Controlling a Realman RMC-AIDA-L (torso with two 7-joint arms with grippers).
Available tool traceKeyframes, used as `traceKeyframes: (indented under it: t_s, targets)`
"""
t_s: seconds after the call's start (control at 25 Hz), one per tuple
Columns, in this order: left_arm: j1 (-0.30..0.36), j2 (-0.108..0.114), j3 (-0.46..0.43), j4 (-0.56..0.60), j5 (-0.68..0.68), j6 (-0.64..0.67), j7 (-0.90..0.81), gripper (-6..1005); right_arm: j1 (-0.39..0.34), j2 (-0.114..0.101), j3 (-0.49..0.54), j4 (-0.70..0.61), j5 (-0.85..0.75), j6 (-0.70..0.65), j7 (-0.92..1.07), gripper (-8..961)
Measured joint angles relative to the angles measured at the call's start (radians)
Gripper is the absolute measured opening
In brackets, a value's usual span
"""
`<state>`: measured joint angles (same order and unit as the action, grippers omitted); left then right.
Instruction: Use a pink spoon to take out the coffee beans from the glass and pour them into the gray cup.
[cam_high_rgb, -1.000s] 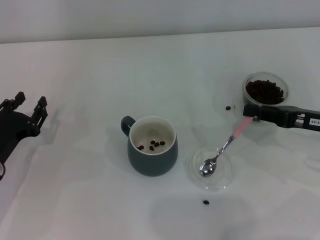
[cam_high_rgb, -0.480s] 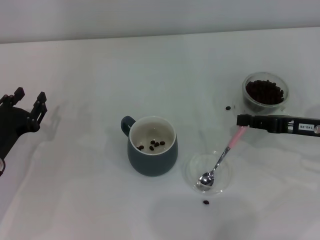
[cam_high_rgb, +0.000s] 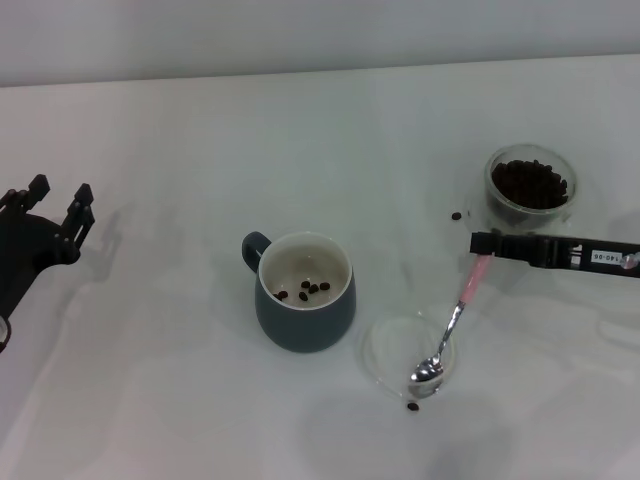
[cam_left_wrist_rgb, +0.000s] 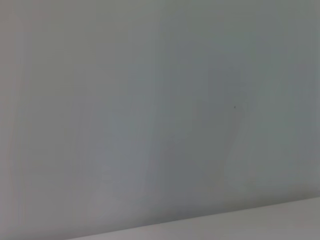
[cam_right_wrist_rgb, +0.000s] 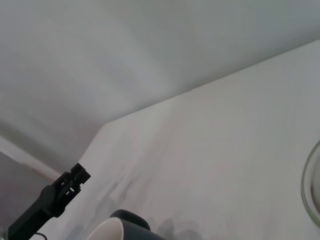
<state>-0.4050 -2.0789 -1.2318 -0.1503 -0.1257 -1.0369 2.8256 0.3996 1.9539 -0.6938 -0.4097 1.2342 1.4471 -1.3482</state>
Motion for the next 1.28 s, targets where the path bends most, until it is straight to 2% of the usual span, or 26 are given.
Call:
traceKeyframes:
  t_s: [1.28]
  targets:
    - [0.019,-0.001,0.000,0.002,0.000,0.000,0.000,522,-0.006,0.010,0.004,0.033,0.008,-0.025,-0.002,148]
